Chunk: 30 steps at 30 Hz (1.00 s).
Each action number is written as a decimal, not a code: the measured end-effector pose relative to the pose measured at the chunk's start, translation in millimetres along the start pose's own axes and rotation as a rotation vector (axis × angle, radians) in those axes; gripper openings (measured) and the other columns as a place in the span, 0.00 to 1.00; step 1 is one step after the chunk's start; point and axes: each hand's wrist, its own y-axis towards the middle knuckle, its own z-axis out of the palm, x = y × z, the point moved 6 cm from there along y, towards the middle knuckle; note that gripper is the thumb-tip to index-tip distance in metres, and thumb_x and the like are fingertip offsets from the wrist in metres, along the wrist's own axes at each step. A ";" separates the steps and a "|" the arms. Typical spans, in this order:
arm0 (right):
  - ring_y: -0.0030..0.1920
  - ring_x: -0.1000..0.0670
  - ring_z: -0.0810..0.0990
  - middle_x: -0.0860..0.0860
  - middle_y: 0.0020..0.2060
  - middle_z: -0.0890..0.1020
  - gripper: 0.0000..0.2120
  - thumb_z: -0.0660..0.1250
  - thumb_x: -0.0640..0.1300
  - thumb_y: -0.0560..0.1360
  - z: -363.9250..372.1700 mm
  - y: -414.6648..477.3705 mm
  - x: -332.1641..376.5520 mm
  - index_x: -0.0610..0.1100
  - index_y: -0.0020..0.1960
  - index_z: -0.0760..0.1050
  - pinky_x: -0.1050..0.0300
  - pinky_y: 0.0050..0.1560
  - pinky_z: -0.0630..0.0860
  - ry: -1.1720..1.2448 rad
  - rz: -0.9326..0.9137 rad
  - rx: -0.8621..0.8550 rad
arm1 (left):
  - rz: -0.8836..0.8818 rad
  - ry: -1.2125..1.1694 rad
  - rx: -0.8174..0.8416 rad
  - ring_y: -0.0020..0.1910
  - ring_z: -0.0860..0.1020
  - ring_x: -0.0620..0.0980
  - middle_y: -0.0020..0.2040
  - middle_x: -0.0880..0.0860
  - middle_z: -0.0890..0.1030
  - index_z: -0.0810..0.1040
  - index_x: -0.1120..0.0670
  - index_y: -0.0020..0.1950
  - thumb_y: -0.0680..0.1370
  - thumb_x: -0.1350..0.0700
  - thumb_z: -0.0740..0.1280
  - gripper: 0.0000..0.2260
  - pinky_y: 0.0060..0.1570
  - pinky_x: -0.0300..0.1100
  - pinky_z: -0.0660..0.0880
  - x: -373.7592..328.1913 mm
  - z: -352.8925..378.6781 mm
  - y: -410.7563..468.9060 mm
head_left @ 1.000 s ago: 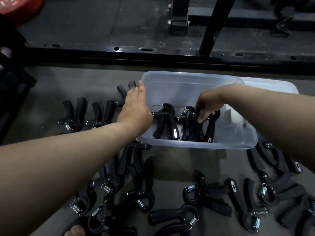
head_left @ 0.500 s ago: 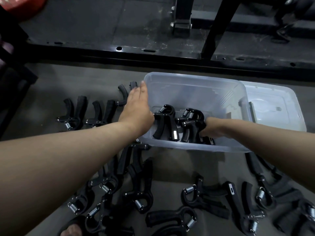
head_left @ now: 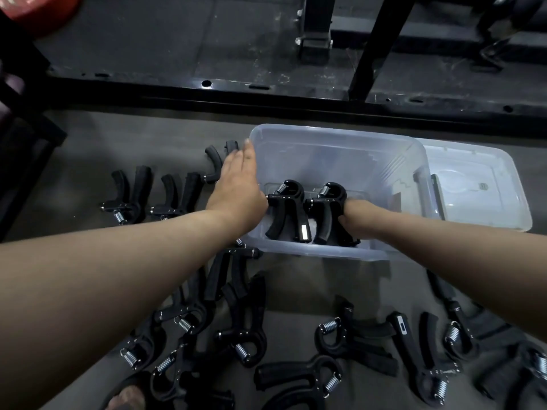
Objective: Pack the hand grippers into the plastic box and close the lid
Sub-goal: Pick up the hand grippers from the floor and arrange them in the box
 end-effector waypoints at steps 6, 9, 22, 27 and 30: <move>0.52 0.38 0.80 0.37 0.53 0.81 0.12 0.58 0.40 0.78 -4.0 1.8 3.5 0.36 0.58 0.73 0.53 0.50 0.76 0.001 0.017 -0.004 | -0.011 -0.008 0.002 0.77 0.46 0.49 0.78 0.53 0.51 0.41 0.55 0.79 0.73 0.65 0.56 0.38 0.75 0.52 0.52 0.3 0.0 0.0; 0.57 0.39 0.78 0.39 0.58 0.78 0.15 0.59 0.37 0.78 -2.8 1.2 6.9 0.36 0.63 0.71 0.59 0.48 0.69 0.022 0.019 -0.004 | -0.013 -0.010 0.007 0.77 0.46 0.50 0.78 0.53 0.51 0.41 0.55 0.79 0.73 0.65 0.56 0.38 0.75 0.51 0.51 0.4 0.2 0.2; 0.58 0.39 0.77 0.37 0.59 0.77 0.17 0.59 0.42 0.78 -3.1 -1.8 5.3 0.35 0.64 0.68 0.56 0.51 0.71 0.092 0.089 -0.033 | -0.031 -0.018 0.034 0.77 0.44 0.49 0.78 0.51 0.49 0.39 0.53 0.79 0.72 0.66 0.56 0.40 0.74 0.56 0.53 1.3 0.9 0.7; 0.66 0.35 0.70 0.31 0.69 0.65 0.24 0.55 0.45 0.81 -8.3 -10.7 -7.0 0.31 0.70 0.59 0.50 0.61 0.68 0.092 0.165 -0.035 | -0.052 0.027 0.058 0.78 0.42 0.50 0.79 0.53 0.45 0.37 0.55 0.78 0.74 0.66 0.58 0.40 0.74 0.53 0.49 -1.6 -2.0 0.2; 0.67 0.36 0.70 0.32 0.69 0.66 0.26 0.57 0.45 0.80 -11.7 -18.3 -9.0 0.31 0.71 0.59 0.52 0.59 0.68 0.092 0.185 -0.018 | -0.068 0.036 0.043 0.78 0.42 0.52 0.79 0.54 0.46 0.37 0.56 0.78 0.75 0.65 0.60 0.40 0.74 0.51 0.48 1.5 -3.6 -0.6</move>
